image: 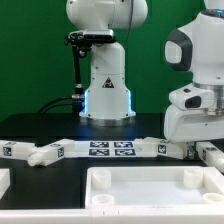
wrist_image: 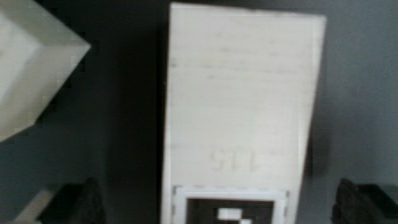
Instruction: Assemble desk
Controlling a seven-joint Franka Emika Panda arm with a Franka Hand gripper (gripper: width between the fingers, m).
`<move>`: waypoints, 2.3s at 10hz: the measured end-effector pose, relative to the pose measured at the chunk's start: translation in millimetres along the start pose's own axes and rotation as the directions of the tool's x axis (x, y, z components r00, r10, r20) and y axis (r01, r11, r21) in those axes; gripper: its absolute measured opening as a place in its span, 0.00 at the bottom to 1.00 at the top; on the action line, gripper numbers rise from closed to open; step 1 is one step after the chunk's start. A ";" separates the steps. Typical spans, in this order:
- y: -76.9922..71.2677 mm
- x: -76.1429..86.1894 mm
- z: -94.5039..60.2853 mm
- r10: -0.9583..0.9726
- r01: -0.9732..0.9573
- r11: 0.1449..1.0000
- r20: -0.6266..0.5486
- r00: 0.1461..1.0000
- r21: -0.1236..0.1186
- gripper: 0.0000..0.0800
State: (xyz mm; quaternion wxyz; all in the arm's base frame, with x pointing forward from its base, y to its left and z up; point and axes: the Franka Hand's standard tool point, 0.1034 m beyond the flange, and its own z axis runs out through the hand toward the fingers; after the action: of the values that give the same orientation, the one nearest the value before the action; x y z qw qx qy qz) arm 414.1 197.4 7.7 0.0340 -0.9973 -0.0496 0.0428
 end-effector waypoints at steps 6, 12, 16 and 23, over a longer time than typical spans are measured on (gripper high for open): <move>-1.8 3.7 -28.3 -0.013 0.013 1.000 0.033 0.999 -0.005 0.35; 106.8 4.0 -77.6 -0.798 0.795 0.603 0.040 0.602 0.062 0.35; 123.2 0.9 -66.9 -0.935 0.931 0.354 0.037 0.352 0.085 0.35; 172.1 -10.1 -26.0 -0.932 0.923 -0.362 -0.042 -0.360 0.132 0.35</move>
Offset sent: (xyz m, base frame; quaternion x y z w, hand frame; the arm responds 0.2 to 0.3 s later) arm 0.0000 0.0000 0.0000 0.0000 0.0000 0.0000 1.0000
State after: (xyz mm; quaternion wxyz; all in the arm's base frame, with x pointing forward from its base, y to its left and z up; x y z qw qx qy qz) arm 422.9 23.8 22.0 0.1068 -0.5171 -0.8482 0.0413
